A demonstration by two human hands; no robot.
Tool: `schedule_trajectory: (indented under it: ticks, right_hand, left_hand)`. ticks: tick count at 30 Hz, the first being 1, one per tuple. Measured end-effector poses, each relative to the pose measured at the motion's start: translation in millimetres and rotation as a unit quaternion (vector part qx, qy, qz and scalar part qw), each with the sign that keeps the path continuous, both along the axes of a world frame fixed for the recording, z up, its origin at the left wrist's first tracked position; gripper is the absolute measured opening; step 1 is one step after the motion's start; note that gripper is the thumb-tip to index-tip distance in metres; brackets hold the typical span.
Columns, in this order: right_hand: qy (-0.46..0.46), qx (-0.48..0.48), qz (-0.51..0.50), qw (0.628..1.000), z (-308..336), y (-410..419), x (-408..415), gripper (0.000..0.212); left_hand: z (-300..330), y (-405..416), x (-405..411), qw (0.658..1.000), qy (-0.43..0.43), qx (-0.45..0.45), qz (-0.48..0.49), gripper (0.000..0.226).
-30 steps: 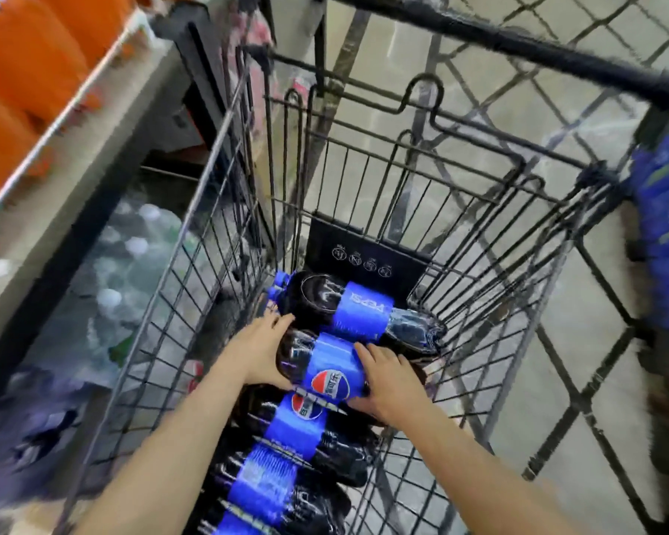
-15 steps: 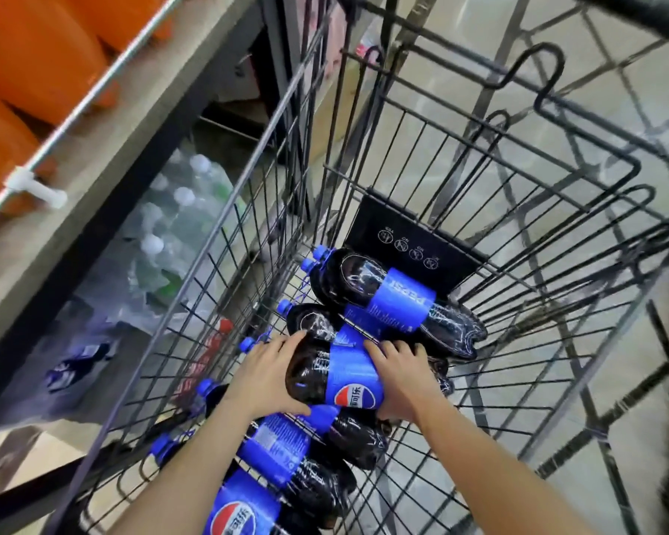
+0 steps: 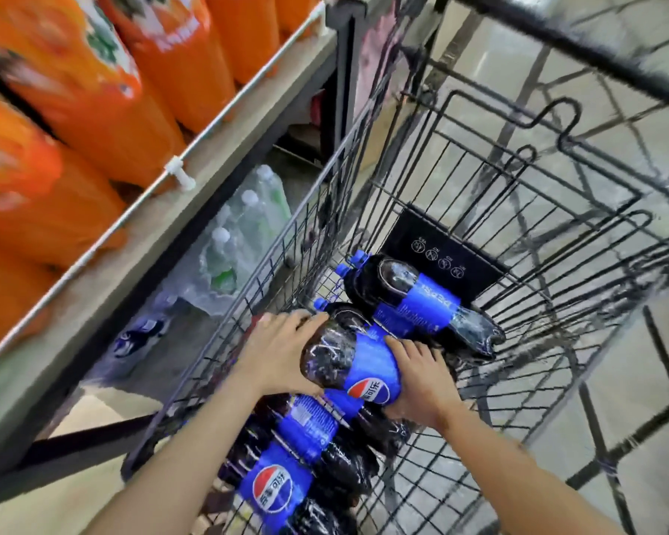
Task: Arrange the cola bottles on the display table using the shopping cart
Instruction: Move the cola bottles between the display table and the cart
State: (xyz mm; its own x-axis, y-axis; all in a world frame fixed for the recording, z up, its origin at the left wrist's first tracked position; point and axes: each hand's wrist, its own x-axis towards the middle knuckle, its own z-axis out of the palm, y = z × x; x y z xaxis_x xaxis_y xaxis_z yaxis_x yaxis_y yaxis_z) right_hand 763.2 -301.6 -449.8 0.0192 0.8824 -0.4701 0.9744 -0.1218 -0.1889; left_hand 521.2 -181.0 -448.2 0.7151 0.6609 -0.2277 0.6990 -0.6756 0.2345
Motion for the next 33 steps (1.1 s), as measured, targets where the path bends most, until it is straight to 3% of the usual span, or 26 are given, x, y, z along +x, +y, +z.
schedule_trajectory:
  ticks: [10,16,24,33]
  right_hand:
    - [-0.034,0.145,-0.115,0.982,97.0,-56.4,-102.3,0.117]
    - [-0.042,0.164,-0.193,0.966,139.5,-122.0,-175.0,0.120]
    - [-0.044,0.184,-0.247,0.950,150.6,-193.8,-254.9,0.111]
    - [-0.022,0.161,-0.225,0.961,142.4,-267.3,-335.7,0.113]
  left_hand:
    - [117.0,-12.2,-79.5,0.988,-0.069,0.101,-0.097,0.121]
    - [170.7,-38.5,-121.3,0.961,-0.120,0.129,-0.211,0.116]
    - [185.1,-89.1,-174.5,0.949,-0.105,0.137,-0.264,0.116]
    - [170.7,-171.5,-267.2,0.956,-0.118,0.124,-0.237,0.107]
